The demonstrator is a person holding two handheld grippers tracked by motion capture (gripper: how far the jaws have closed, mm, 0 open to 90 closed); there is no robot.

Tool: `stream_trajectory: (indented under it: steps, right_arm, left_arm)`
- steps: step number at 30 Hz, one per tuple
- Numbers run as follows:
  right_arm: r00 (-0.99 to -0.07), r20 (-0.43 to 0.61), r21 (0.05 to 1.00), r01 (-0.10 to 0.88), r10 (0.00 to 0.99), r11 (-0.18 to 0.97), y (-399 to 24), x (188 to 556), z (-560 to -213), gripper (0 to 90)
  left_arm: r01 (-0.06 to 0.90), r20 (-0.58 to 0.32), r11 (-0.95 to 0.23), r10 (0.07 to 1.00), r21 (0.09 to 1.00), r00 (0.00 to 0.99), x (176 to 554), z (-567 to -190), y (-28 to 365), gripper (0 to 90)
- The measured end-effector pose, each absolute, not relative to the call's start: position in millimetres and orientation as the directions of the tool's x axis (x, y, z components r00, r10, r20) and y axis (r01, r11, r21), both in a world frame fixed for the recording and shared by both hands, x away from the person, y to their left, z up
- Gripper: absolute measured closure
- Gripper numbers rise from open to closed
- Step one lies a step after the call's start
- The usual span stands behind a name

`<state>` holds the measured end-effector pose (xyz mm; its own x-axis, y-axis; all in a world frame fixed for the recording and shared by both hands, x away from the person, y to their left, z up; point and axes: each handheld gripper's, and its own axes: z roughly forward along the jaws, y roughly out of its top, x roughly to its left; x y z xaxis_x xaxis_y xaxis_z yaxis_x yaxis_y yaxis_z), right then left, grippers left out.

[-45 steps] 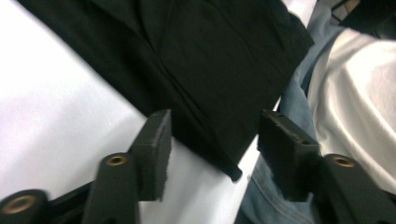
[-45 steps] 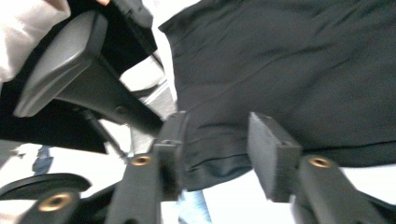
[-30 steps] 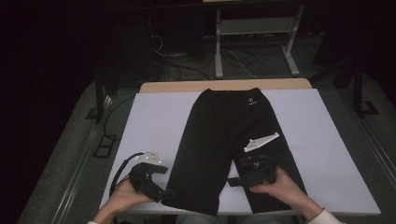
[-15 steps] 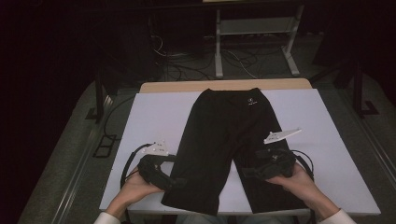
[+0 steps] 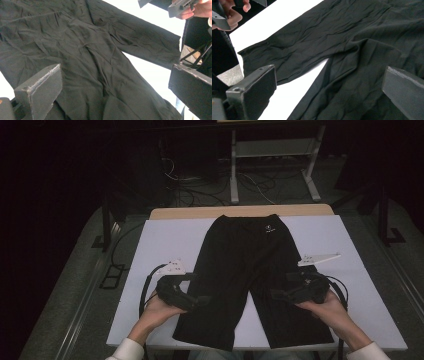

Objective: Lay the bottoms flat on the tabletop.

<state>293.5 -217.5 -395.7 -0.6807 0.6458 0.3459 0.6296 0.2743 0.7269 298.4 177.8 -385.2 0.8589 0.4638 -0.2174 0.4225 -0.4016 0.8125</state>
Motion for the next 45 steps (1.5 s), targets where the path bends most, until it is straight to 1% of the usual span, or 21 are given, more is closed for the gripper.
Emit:
stream_trajectory:
  steps: [5,16,24,30,34,37,39,45]
  right_arm:
    - [-0.675,0.346,0.734,0.627,0.652,0.259,-224.1,296.6,-396.4,0.0]
    - [-0.676,0.310,0.768,0.593,0.669,0.243,-239.3,301.9,-402.8,0.0]
    - [-0.656,0.293,0.790,0.575,0.695,0.210,-250.3,302.4,-416.3,0.0]
    - [-0.648,0.300,0.807,0.563,0.700,0.175,-257.0,299.0,-425.8,0.0]
    - [-0.649,0.274,0.806,0.557,0.710,0.199,-263.1,297.0,-431.8,0.0]
    - [-0.646,0.257,0.803,0.556,0.719,0.213,-267.3,296.2,-435.4,0.0]
    - [-0.648,0.244,0.803,0.552,0.722,0.224,-269.5,295.0,-437.8,0.0]
    - [-0.648,0.219,0.812,0.535,0.729,0.231,-273.2,289.0,-438.5,0.0]
  left_arm:
    - [0.427,-0.214,-0.378,0.490,0.821,0.845,303.9,-386.9,175.4,0.1]
    - [0.434,-0.211,-0.327,0.540,0.840,0.815,315.7,-393.4,174.3,0.1]
    - [0.427,-0.181,-0.331,0.572,0.841,0.800,315.2,-403.4,176.8,0.1]
    - [0.428,-0.192,-0.296,0.586,0.854,0.788,314.1,-413.6,183.6,0.1]
    - [0.405,-0.158,-0.322,0.583,0.856,0.797,312.1,-421.4,188.0,0.1]
    - [0.412,-0.170,-0.308,0.586,0.858,0.792,311.9,-424.1,191.9,0.1]
    - [0.402,-0.155,-0.303,0.600,0.864,0.785,310.8,-423.3,193.7,0.1]
    - [0.426,-0.179,-0.309,0.591,0.850,0.786,312.6,-425.5,194.6,0.1]
